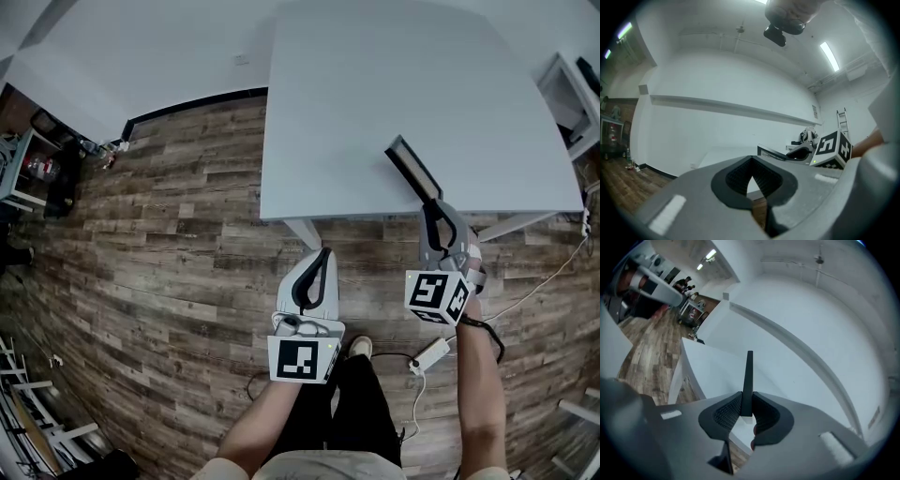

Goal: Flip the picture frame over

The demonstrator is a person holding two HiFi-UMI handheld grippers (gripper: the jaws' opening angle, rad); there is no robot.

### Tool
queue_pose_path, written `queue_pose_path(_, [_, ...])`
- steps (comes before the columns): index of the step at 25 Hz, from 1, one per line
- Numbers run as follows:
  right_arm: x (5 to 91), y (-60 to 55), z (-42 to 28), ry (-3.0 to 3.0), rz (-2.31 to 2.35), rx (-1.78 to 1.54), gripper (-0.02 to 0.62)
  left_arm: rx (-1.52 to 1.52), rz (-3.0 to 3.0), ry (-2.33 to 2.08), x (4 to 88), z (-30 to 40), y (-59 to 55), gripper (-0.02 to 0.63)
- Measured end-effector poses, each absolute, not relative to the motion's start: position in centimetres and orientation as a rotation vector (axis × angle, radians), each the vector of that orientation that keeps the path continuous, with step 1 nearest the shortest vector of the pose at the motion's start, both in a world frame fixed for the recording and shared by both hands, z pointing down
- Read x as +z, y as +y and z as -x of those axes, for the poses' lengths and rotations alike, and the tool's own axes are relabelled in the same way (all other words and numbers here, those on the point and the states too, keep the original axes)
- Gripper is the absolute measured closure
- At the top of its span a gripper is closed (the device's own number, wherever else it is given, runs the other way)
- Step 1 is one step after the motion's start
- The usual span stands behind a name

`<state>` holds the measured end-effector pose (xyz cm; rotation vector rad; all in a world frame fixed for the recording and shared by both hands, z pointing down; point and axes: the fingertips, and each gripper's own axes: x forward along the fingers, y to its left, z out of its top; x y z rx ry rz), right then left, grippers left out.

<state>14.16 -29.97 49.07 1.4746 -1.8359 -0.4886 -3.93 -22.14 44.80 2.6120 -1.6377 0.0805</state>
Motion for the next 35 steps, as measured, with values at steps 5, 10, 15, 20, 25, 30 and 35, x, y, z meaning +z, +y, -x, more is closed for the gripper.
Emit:
queue_pose_path(5, [49.9,-29.8,-13.1,-1.734,-1.379,-0.624,0.502,0.082,-2.603,-1.644,44.8,4.0,-22.1,0.604])
queue_pose_path(10, [51.5,-29.8,-12.3,-1.596,-1.294,-0.733,0.502,0.079,-2.601,-1.645,44.9,4.0,-22.4,0.604])
queue_pose_path(15, [54.2,-29.7,-12.1,-1.479,-1.202,-0.824,0.502,0.091,-2.600,-1.646,45.3,3.9,-22.4,0.604])
queue_pose_path(20, [56.2,-29.4,-12.2,-1.403,-1.146,-0.878,0.502,0.088,-2.592,-1.648,45.6,3.8,-22.5,0.604])
queue_pose_path(25, [57.3,-29.7,-11.5,-1.361,-1.093,-0.932,0.502,0.090,-2.586,-1.642,45.7,3.6,-22.9,0.604])
queue_pose_path(30, [58.8,-29.7,-10.9,-1.358,-1.048,-0.937,0.497,0.097,-2.592,-1.636,46.0,3.6,-23.1,0.604])
queue_pose_path(35, [59.3,-29.9,-10.8,-1.358,-1.046,-0.927,0.492,0.100,-2.588,-1.637,45.9,3.9,-23.1,0.604])
